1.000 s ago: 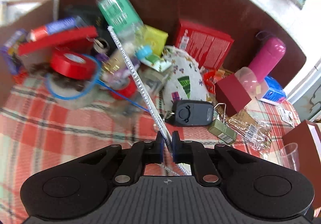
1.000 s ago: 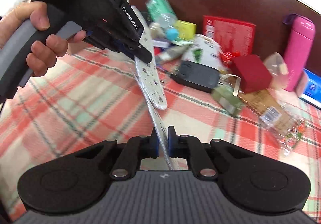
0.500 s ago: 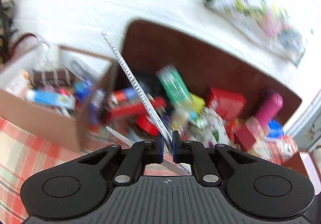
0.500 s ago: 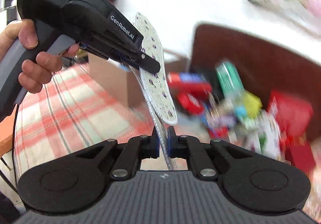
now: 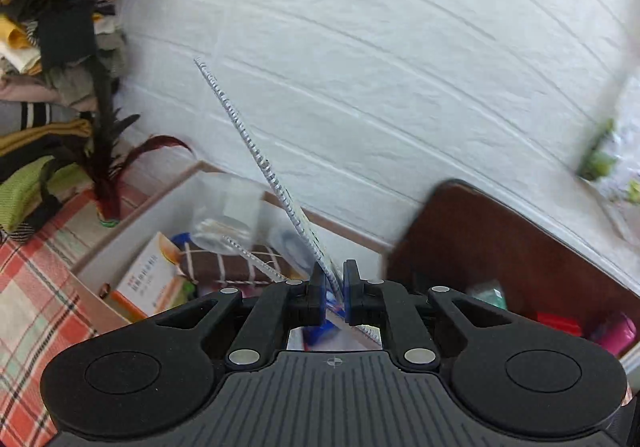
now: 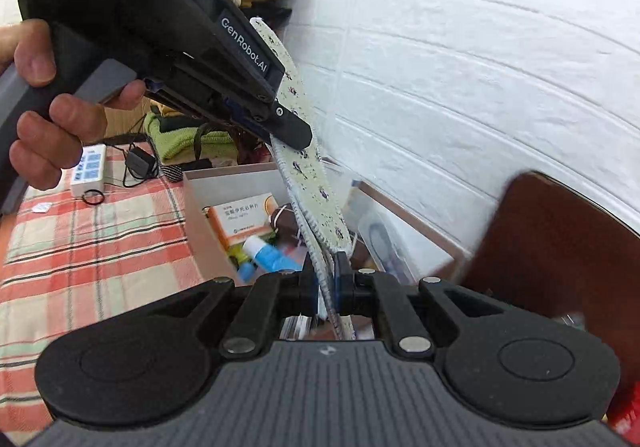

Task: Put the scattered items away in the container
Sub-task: 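Carry both insoles over the cardboard box and open both tools, then grasp the brown antler-shaped object with the right tool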

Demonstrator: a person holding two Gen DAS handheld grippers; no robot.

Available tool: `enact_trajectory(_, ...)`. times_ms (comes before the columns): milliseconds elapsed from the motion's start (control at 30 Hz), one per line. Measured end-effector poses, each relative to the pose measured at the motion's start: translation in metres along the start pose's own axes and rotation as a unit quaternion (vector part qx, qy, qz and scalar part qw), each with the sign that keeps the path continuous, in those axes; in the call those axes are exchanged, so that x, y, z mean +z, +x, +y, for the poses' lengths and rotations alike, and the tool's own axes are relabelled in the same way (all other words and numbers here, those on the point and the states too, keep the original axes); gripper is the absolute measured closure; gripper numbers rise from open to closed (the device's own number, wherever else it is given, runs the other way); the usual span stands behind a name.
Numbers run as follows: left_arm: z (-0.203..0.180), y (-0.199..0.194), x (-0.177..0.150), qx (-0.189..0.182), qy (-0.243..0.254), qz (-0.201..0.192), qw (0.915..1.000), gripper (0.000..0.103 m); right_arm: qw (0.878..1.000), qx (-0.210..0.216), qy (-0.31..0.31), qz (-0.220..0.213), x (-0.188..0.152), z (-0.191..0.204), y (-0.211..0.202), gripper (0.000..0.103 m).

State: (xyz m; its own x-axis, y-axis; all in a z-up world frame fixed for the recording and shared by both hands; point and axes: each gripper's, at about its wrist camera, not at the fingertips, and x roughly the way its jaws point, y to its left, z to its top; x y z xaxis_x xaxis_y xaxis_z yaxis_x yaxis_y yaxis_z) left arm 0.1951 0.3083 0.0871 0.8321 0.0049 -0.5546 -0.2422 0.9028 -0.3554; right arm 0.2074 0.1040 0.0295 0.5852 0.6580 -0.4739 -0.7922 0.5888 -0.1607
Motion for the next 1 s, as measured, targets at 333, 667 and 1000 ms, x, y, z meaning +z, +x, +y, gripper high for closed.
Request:
enact_trajectory(333, 0.034, 0.05, -0.028, 0.055, 0.032, 0.041, 0.9972, 0.012, 0.998, -0.022, -0.049, 0.036, -0.021, 0.01, 0.055, 0.025)
enact_trajectory(667, 0.002, 0.019, -0.063, 0.035, 0.044, 0.053, 0.997, 0.009, 0.993, -0.047, 0.108, -0.023, -0.056, -0.006, -0.02, 0.004)
enact_trajectory(1000, -0.088, -0.005, -0.131, -0.043, 0.102, 0.072, 0.9913, 0.007, 0.971, -0.107, 0.213, -0.001, -0.156, -0.038, -0.108, 0.003)
